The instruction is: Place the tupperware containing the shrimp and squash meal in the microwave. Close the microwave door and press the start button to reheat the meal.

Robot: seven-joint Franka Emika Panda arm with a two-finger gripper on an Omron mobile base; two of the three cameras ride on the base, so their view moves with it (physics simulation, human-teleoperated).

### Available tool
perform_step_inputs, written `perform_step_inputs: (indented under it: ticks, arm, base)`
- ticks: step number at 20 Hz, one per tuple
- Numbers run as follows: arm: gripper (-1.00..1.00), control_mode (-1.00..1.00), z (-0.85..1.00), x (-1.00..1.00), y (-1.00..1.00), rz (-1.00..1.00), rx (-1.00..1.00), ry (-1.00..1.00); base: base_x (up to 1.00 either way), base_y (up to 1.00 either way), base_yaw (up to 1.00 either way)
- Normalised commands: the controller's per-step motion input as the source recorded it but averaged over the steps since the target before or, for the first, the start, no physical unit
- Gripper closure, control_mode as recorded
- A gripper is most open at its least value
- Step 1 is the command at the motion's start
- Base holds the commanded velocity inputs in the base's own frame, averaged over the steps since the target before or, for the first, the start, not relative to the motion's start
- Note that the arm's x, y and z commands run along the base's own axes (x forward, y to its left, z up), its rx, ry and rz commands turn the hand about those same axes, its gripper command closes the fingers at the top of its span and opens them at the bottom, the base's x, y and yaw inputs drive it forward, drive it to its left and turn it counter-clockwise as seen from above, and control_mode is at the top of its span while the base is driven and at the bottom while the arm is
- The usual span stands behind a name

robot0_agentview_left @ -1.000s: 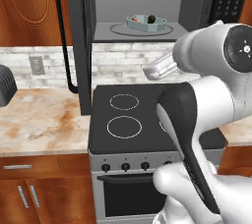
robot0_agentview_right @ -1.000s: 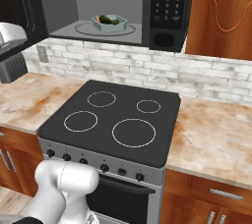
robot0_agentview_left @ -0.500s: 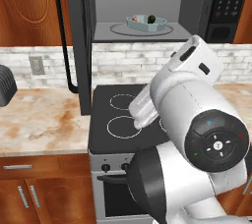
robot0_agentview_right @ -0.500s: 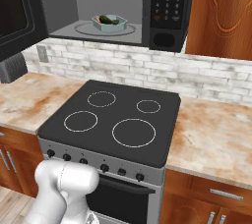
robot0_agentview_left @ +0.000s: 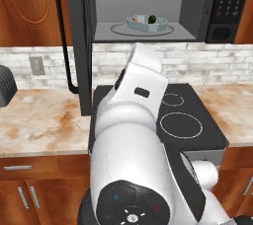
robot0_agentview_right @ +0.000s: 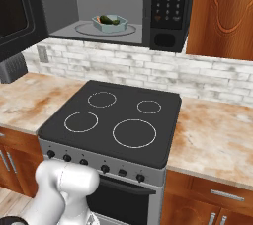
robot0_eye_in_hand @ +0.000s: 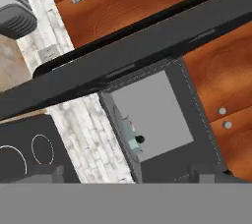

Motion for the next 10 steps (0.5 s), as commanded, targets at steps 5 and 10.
perform_step_inputs:
  ticks: [5, 10]
  arm:
    - [-1.0, -1.0, -0.03, 0.23, 0.99, 0.0, -0.3, 0.01]
    - [-1.0, -1.0, -0.02, 0.39, 0.85, -0.04, -0.26, 0.02]
  base:
    - [0.0, 0.0, 0.0]
    - [0.0, 0.0, 0.0]
